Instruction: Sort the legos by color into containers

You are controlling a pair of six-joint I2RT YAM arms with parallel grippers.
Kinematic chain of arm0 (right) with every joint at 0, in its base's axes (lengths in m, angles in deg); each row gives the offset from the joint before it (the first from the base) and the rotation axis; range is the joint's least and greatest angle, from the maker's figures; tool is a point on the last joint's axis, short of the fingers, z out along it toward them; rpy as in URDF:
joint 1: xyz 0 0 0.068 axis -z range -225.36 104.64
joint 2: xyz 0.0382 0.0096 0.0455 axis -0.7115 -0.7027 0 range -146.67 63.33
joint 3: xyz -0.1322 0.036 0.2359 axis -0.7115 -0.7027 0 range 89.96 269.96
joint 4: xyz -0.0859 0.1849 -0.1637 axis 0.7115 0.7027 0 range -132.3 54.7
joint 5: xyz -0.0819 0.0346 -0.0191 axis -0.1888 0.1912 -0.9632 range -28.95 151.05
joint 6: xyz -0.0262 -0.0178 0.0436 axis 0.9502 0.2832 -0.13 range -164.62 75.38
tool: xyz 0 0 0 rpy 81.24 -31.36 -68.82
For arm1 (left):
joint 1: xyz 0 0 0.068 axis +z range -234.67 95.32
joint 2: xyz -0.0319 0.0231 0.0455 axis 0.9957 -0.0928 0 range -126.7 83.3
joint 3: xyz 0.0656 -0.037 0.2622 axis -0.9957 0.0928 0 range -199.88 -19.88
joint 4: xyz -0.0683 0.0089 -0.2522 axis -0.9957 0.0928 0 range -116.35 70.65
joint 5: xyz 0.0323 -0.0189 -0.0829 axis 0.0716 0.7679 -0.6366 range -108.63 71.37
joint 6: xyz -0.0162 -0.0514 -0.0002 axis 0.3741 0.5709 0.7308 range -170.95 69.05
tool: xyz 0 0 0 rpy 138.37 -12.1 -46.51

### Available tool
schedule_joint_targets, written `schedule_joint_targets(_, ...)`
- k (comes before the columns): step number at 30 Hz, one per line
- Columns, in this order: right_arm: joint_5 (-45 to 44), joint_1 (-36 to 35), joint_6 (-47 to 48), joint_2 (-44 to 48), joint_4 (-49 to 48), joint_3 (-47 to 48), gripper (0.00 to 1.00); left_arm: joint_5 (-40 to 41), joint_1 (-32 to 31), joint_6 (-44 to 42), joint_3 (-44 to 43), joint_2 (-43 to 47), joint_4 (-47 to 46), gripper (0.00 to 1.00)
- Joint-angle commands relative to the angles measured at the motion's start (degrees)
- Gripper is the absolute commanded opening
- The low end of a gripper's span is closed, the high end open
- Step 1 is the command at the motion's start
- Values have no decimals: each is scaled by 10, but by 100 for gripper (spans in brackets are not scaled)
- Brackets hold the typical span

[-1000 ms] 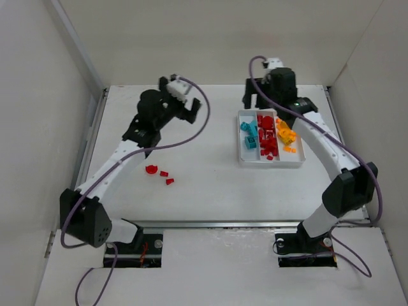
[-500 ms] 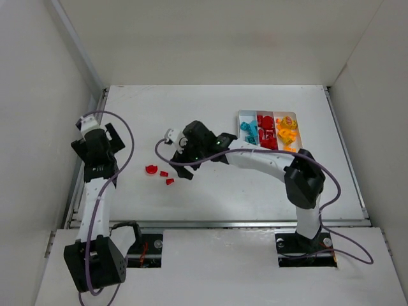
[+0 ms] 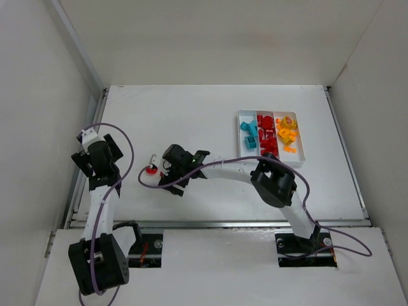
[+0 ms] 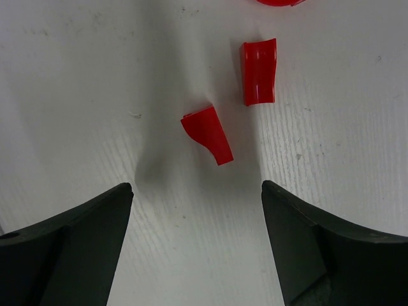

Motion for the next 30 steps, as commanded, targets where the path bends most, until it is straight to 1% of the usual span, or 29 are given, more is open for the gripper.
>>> schedule_joint_targets(1, -45, -13, -6, -15, -42, 34, 87, 32, -6, -10, 11, 28, -61, 94)
schedule_joint_targets(5, -50, -13, -11, -30, -48, 41, 80, 48, -19, -10, 22, 35, -61, 95)
schedule_joint_targets(9, -50, -13, -17, -43, -59, 46, 79, 59, -24, -10, 27, 47, -61, 96)
schedule_joint_targets(11, -34, -13, -17, -57, -59, 58, 79, 59, -30, -5, 33, 53, -66, 96)
schedule_joint_targets(14, -19, -13, -17, -67, -48, 77, 67, 59, -35, -5, 38, 53, -66, 96)
schedule_joint_targets(15, -19, -18, -17, -73, -48, 77, 58, 59, -35, -5, 38, 58, -66, 96)
schedule_joint_targets(18, -19, -18, -17, -67, -53, 66, 44, 65, -35, -10, 38, 58, -66, 96)
schedule_joint_targets(19, -13, -24, -17, -67, -53, 66, 35, 65, -35, -10, 38, 58, -66, 96)
schedule_joint_targets(21, -13, -24, -17, -67, -53, 66, 24, 65, -35, -15, 38, 58, -71, 96)
schedule_joint_targets(22, -13, -24, -17, -61, -53, 66, 12, 65, -35, -15, 38, 58, -71, 96)
schedule_joint_targets(24, -19, -24, -17, -53, -53, 60, 0, 65, -35, -15, 38, 58, -71, 96)
schedule_joint_targets(25, -19, -24, -17, -38, -53, 51, 0, 65, -35, -10, 38, 58, -71, 96)
schedule_joint_targets(27, -47, -24, -31, -5, -61, 35, 0, 52, -35, -10, 38, 58, -66, 96)
schedule_joint_targets(28, -61, -24, -40, -5, -61, 29, 0, 46, -35, -10, 38, 58, -66, 96)
schedule_joint_targets(30, -87, -24, -73, 41, -76, 15, 0, 29, -35, -10, 38, 58, -66, 96)
